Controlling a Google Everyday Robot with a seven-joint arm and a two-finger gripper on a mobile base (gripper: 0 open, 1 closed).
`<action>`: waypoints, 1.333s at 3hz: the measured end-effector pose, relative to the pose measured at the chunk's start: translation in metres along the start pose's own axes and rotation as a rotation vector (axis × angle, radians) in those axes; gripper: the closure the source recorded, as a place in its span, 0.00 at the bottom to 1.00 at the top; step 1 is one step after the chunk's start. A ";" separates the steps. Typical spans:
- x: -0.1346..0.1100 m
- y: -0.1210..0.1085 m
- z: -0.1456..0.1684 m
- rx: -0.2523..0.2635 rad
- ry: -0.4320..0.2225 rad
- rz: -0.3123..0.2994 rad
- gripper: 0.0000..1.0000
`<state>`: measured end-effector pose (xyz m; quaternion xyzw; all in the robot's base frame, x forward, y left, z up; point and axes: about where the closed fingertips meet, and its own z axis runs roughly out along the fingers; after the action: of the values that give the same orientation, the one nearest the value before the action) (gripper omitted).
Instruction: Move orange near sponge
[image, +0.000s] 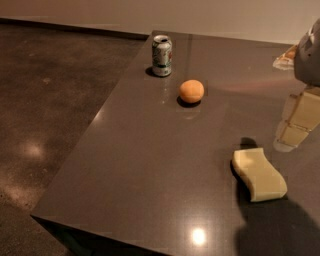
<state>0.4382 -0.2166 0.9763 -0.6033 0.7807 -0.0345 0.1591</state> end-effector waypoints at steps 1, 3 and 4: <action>0.000 0.000 0.000 0.000 0.000 0.000 0.00; -0.025 -0.033 0.015 0.024 -0.095 0.108 0.00; -0.040 -0.058 0.033 0.041 -0.132 0.172 0.00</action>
Offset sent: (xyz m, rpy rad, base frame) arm 0.0384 0.0175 -0.0031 0.1452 -0.0109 -0.0905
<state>0.5102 -0.1891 0.9679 -0.5317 0.8165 0.0030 0.2251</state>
